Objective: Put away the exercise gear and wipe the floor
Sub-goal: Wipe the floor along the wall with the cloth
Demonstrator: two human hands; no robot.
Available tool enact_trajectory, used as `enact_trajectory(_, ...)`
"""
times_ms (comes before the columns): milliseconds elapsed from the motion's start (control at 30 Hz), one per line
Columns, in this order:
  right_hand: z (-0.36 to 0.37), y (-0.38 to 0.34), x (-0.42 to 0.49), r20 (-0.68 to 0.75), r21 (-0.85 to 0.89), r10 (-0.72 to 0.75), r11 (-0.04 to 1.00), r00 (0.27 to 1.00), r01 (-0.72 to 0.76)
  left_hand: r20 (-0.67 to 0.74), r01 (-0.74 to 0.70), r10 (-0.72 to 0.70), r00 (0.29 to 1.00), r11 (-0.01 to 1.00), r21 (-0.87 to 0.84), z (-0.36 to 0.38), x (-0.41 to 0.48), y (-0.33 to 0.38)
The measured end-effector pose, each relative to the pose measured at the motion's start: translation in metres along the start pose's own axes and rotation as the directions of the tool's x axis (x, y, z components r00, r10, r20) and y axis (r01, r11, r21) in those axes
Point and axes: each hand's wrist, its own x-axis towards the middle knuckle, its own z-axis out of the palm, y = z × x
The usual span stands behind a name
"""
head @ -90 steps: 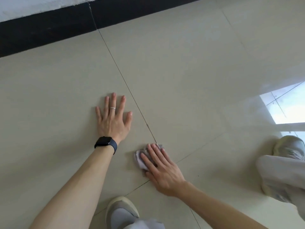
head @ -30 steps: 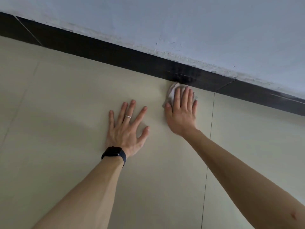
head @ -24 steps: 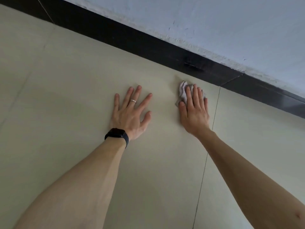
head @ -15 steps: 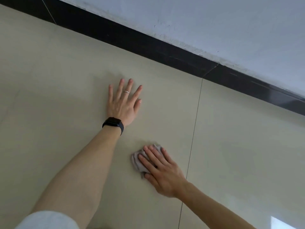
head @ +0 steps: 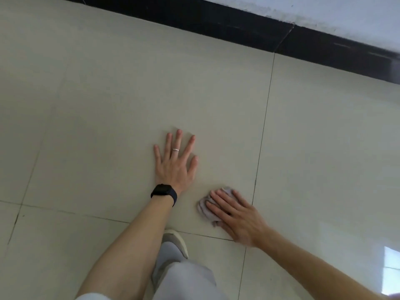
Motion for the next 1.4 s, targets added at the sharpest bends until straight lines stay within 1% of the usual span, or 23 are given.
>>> enact_trajectory(67, -0.002, 0.026, 0.004, -0.02, 0.008, 0.21, 0.978, 0.978, -0.21, 0.019, 0.01, -0.01, 1.0, 1.0, -0.016, 0.0, -0.001, 0.001)
enact_trajectory(133, -0.005, 0.028, 0.016, -0.012, 0.148, 0.584, 0.804, 0.811, -0.577, 0.078, 0.0, 0.006, 0.997, 0.997, -0.078, -0.006, 0.001, -0.001)
enact_trajectory(167, -0.005, 0.016, 0.023, -0.014, 0.186, 0.672, 0.729, 0.74, -0.659, 0.107, -0.006, 0.02, 0.994, 0.991, -0.13, -0.01, 0.002, -0.003)
enact_trajectory(200, -0.002, -0.003, 0.029, -0.016, 0.193, 0.673, 0.728, 0.74, -0.658, 0.119, -0.005, 0.027, 0.992, 0.983, -0.183, -0.015, 0.0, -0.006)
enact_trajectory(233, 0.002, -0.025, 0.033, -0.027, 0.189, 0.586, 0.798, 0.81, -0.572, 0.099, 0.006, 0.015, 0.995, 0.979, -0.204, -0.021, -0.002, -0.012)
enact_trajectory(300, 0.008, -0.058, 0.036, -0.028, 0.132, 0.177, 0.976, 0.984, -0.172, 0.021, 0.067, -0.064, 0.998, 0.987, -0.146, -0.028, -0.011, -0.03)
enact_trajectory(400, 0.004, -0.041, 0.057, 0.062, 0.064, -0.289, 0.956, 0.955, 0.285, -0.027, 0.212, -0.213, 0.977, 0.976, -0.047, -0.027, -0.036, -0.073)
enact_trajectory(467, -0.003, -0.018, 0.086, 0.04, -0.008, -0.263, 0.965, 0.964, 0.263, 0.031, 0.273, -0.272, 0.962, 0.962, -0.017, -0.022, -0.049, -0.096)
enact_trajectory(533, -0.011, -0.005, 0.119, -0.034, 0.011, 0.038, 0.999, 0.999, -0.038, 0.061, 0.298, -0.297, 0.953, 0.954, -0.017, -0.018, -0.053, -0.107)
enact_trajectory(633, -0.016, -0.034, 0.154, -0.075, 0.17, 0.433, 0.893, 0.898, -0.416, 0.03, 0.296, -0.295, 0.955, 0.955, -0.022, -0.015, -0.051, -0.104)
enact_trajectory(667, -0.014, -0.05, 0.156, -0.064, 0.175, 0.396, 0.908, 0.916, -0.38, 0.013, 0.291, -0.291, 0.957, 0.956, -0.023, -0.015, -0.051, -0.105)
enact_trajectory(733, -0.008, -0.07, 0.145, -0.041, 0.11, 0.068, 0.992, 0.997, -0.063, -0.014, 0.275, -0.275, 0.961, 0.961, -0.008, -0.015, -0.053, -0.108)
enact_trajectory(833, -0.016, -0.03, 0.154, 0.026, 0.0, -0.331, 0.943, 0.943, 0.332, -0.027, 0.268, -0.268, 0.963, 0.963, -0.007, -0.015, -0.057, -0.108)
enact_trajectory(867, -0.02, -0.012, 0.167, 0.011, -0.038, -0.289, 0.957, 0.957, 0.289, -0.035, 0.276, -0.276, 0.96, 0.961, -0.016, -0.016, -0.058, -0.108)
enact_trajectory(933, -0.029, 0.025, 0.196, -0.065, 0.009, 0.128, 0.992, 0.99, -0.128, -0.057, 0.279, -0.28, 0.958, 0.96, -0.029, -0.022, -0.052, -0.11)
enact_trajectory(1000, -0.036, 0.039, 0.219, -0.08, 0.183, 0.603, 0.791, 0.793, -0.583, -0.084, 0.285, -0.289, 0.954, 0.957, -0.063, -0.032, -0.036, -0.12)
enact_trajectory(1033, -0.036, 0.034, 0.227, -0.103, 0.21, 0.69, 0.719, 0.716, -0.663, -0.106, 0.305, -0.314, 0.943, 0.948, -0.093, -0.037, -0.025, -0.126)
enact_trajectory(1067, -0.034, 0.024, 0.231, -0.13, 0.194, 0.691, 0.721, 0.711, -0.666, -0.126, 0.328, -0.342, 0.931, 0.937, -0.121, -0.042, -0.011, -0.132)
enact_trajectory(1100, -0.033, 0.014, 0.232, -0.135, 0.156, 0.619, 0.784, 0.774, -0.6, -0.136, 0.344, -0.361, 0.923, 0.929, -0.137, -0.046, 0.005, -0.136)
enact_trajectory(1200, -0.035, 0.019, 0.219, -0.049, -0.013, 0.123, 0.992, 0.991, -0.124, -0.101, 0.312, -0.324, 0.941, 0.942, -0.121, -0.059, 0.055, -0.145)
enact_trajectory(1267, -0.048, 0.06, 0.228, -0.028, -0.084, -0.017, 0.996, 0.999, 0.015, -0.08, 0.277, -0.283, 0.956, 0.958, -0.077, -0.067, 0.089, -0.151)
enact_trajectory(1333, -0.06, 0.101, 0.246, -0.036, -0.052, 0.246, 0.967, 0.969, -0.248, -0.057, 0.269, -0.27, 0.961, 0.963, -0.024, -0.074, 0.117, -0.158)
enact_trajectory(1400, -0.066, 0.127, 0.267, -0.028, 0.156, 0.686, 0.722, 0.727, -0.674, -0.045, 0.279, -0.279, 0.959, 0.96, -0.01, -0.077, 0.141, -0.165)
